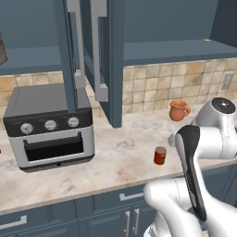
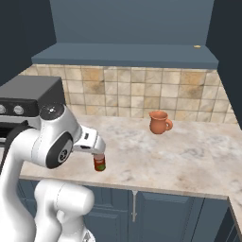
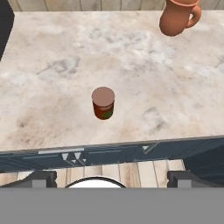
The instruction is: Pick the boxed food and canned food from the counter and place them in the cabinets closest to them.
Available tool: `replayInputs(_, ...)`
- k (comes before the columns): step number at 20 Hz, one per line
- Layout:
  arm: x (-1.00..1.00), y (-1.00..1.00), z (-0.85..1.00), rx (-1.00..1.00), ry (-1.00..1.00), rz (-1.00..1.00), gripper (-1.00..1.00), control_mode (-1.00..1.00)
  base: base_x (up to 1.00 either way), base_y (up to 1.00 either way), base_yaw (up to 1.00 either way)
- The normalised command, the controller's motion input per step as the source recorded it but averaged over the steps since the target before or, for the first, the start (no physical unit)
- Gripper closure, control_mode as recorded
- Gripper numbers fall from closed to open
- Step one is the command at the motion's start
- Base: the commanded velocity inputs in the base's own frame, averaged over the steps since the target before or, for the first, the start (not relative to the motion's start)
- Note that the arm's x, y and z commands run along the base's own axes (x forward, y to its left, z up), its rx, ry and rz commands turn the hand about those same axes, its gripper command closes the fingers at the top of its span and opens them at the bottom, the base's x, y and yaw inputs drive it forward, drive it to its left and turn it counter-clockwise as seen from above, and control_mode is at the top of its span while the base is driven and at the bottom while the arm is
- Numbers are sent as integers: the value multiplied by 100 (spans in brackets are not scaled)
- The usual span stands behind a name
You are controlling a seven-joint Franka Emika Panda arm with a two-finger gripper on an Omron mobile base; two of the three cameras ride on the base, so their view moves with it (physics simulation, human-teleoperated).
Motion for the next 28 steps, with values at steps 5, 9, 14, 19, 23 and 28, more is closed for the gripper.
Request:
replayInputs(5, 15, 26, -23, 0, 0, 0, -100, -100, 0, 0, 0)
replayInputs(9, 10, 5, -25, -1, -6, 0, -100, -100, 0, 0, 0)
replayInputs(14, 12, 0, -17, -2, -10, 0, -100, -100, 0, 0, 0)
replayInputs(19, 25, 4, -12, -3, -9, 0, -100, -100, 0, 0, 0)
replayInputs(23, 19, 4, -13, 0, -4, 0, -100, -100, 0, 0, 0)
replayInputs(28, 11, 1, -8, -1, -3, 0, -100, -100, 0, 0, 0)
